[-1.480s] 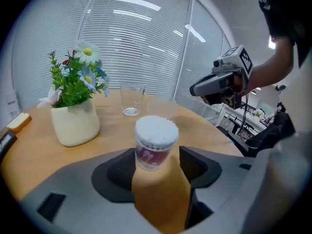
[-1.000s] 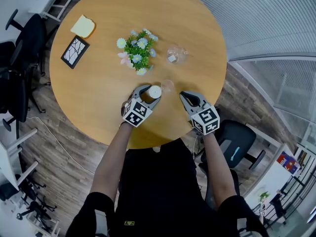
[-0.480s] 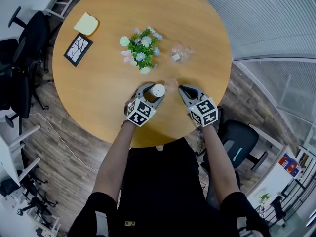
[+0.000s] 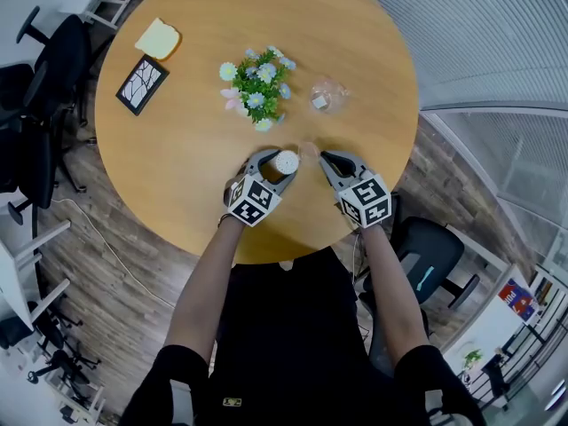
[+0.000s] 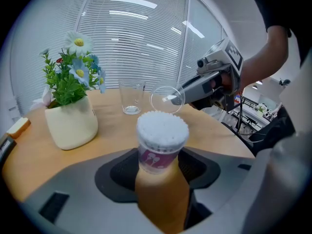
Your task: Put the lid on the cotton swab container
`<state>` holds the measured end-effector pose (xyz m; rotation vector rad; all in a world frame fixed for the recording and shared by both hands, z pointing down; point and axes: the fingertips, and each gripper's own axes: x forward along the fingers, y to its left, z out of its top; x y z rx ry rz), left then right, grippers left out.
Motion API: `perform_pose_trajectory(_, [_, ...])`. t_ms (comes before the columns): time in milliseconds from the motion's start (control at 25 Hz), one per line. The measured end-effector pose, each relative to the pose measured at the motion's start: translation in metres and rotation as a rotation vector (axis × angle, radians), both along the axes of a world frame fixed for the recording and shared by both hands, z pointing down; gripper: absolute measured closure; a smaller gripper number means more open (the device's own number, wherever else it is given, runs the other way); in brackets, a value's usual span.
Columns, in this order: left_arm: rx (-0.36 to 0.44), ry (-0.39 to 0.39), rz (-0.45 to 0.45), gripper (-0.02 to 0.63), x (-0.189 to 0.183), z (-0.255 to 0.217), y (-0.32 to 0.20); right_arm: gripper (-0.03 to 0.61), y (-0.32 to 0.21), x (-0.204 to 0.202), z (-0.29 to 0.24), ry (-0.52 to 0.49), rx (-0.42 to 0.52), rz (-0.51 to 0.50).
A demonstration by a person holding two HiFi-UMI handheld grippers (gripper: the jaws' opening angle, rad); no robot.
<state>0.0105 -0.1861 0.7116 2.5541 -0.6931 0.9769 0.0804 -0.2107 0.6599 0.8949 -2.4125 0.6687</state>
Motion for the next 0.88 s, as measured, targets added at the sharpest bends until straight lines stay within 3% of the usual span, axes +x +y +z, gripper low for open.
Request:
perform_pose_trajectory(360, [-0.003,-0.001,0.0,0.36,0.0,-0.001,0.0,0.568,-0.006,-0.006,-0.023,-0.069,0.039,0.023])
perform_pose_trajectory(880, [-0.003,0.002,0.003,0.36,0.0,0.0,-0.001,0.568,-0.005,-0.026,-0.03,-0.089,0.05,-0.012])
